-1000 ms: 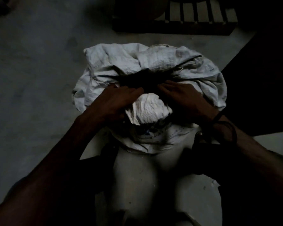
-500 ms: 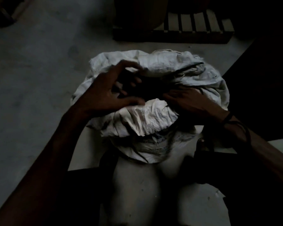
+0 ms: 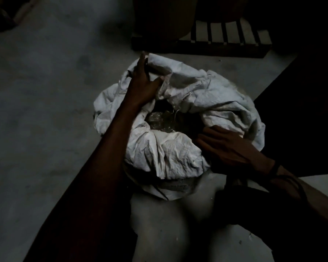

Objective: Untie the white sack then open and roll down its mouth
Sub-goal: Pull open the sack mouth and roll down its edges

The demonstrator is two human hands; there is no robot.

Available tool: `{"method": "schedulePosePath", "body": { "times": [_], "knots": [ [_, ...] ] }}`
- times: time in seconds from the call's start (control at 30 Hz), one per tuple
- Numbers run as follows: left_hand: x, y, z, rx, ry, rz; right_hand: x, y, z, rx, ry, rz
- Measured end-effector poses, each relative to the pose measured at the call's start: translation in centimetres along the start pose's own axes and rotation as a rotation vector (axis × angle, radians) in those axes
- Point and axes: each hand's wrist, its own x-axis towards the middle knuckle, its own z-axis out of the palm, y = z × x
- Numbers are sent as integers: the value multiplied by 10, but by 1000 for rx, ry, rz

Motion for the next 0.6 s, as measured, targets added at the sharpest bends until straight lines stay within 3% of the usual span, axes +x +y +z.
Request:
{"method": "schedulePosePath", "body": {
  "times": [0.07,0.17,0.4,0.5,0.6],
  "knots": [
    [3,-2,3,-34,-27,-31,6,0,-9,28,-19,2],
    [2,6,9,139,-64,70,8,3,-7,-47,-21,10],
    [-72,33,-18,321,74,172,25,5,-1,-24,-88,114],
    [-116,43,-37,293,-125,257,35,5,-5,-34,-46,106],
    [-147,36,-38,531,-320,355,39,1,-11,-34,-4,105]
  ]
}}
